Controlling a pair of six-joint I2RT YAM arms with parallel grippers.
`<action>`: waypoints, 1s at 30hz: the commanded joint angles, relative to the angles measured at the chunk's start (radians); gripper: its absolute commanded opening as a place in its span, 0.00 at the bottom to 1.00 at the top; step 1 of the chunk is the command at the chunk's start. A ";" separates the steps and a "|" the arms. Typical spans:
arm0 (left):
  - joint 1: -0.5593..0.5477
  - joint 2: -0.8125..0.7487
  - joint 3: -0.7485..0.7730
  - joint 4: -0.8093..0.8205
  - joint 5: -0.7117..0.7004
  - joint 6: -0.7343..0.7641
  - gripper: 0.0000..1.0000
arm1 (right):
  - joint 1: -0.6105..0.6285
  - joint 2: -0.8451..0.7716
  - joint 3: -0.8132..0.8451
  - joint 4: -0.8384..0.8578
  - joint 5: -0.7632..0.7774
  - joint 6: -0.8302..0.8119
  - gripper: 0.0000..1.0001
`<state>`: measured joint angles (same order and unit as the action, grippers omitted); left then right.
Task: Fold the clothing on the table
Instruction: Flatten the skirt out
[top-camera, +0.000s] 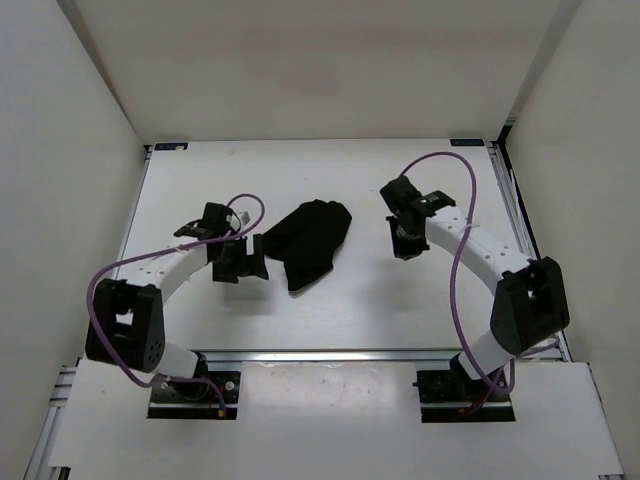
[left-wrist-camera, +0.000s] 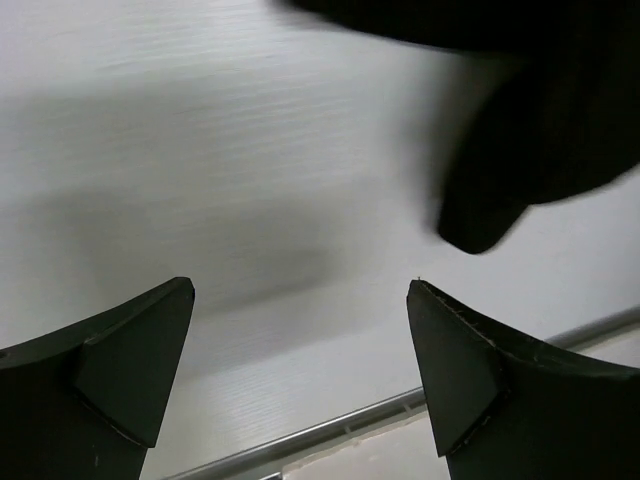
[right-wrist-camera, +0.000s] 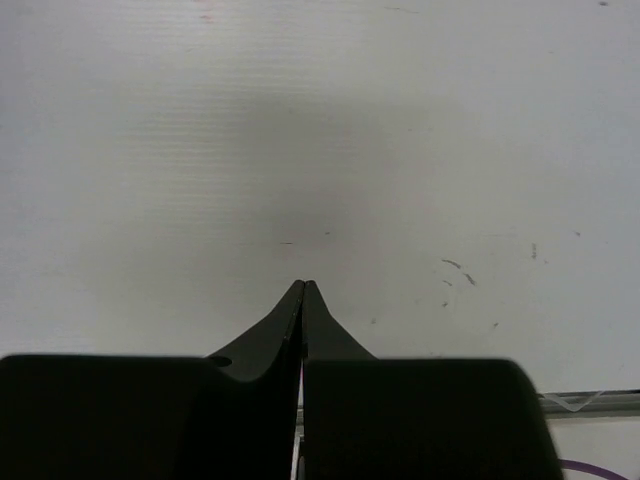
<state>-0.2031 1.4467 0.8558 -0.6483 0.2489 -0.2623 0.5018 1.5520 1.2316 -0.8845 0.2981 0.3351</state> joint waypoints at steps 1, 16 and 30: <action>-0.088 -0.089 -0.012 0.088 0.079 0.023 0.99 | 0.053 0.036 0.054 -0.016 -0.027 0.021 0.00; -0.283 -0.106 0.043 -0.039 -0.764 -0.034 0.18 | 0.038 -0.007 0.031 0.005 -0.016 0.041 0.00; -0.153 0.196 0.277 -0.129 -0.901 -0.091 0.00 | 0.049 0.017 0.101 -0.071 0.053 0.025 0.00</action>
<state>-0.3752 1.6218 1.0149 -0.6861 -0.6331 -0.2237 0.5415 1.5848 1.2873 -0.9146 0.3050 0.3634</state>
